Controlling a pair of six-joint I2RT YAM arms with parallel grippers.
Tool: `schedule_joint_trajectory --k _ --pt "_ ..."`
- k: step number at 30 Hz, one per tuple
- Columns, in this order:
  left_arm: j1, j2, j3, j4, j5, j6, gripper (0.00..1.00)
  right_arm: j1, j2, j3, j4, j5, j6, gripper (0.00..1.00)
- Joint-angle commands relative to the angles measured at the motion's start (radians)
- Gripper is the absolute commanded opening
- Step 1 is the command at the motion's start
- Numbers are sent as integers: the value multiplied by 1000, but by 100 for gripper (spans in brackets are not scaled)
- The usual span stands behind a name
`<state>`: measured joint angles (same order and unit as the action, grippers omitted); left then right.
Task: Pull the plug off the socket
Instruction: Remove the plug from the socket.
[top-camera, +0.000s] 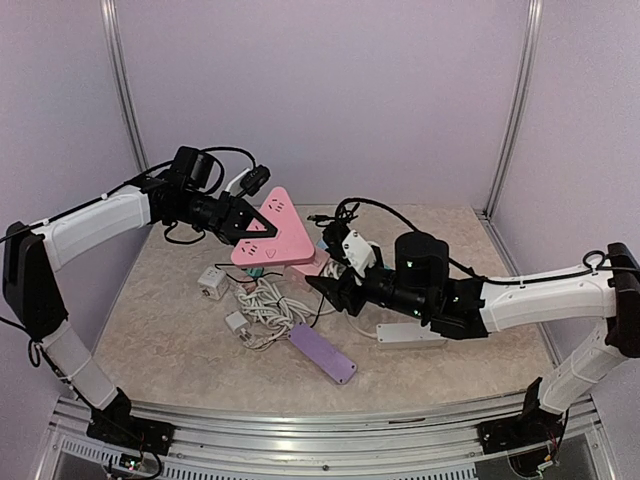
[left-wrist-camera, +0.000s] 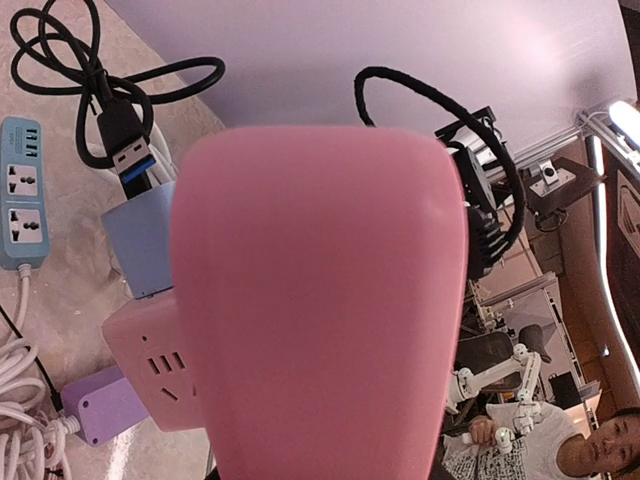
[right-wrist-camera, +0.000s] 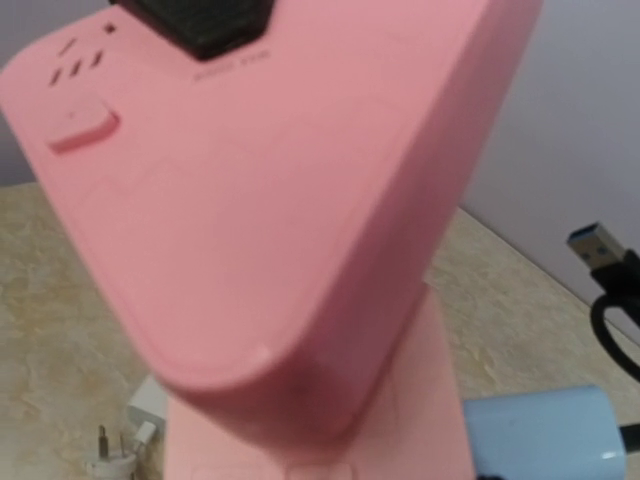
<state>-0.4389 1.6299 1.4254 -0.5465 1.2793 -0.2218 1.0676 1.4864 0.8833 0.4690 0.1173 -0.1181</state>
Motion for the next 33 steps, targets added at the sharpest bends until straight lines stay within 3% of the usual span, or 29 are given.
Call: schedule_joint_trajectory --k 1,18,33 --pt "63 -58 -5 87 75 -20 0 -35 -43 0 18 74 15 0" --pt "79 -20 26 -8 -89 9 0 7 0 62 -95 225 -111 0" --pt "86 -31 6 42 -67 -1 0 16 0 72 -140 340 -111 0"
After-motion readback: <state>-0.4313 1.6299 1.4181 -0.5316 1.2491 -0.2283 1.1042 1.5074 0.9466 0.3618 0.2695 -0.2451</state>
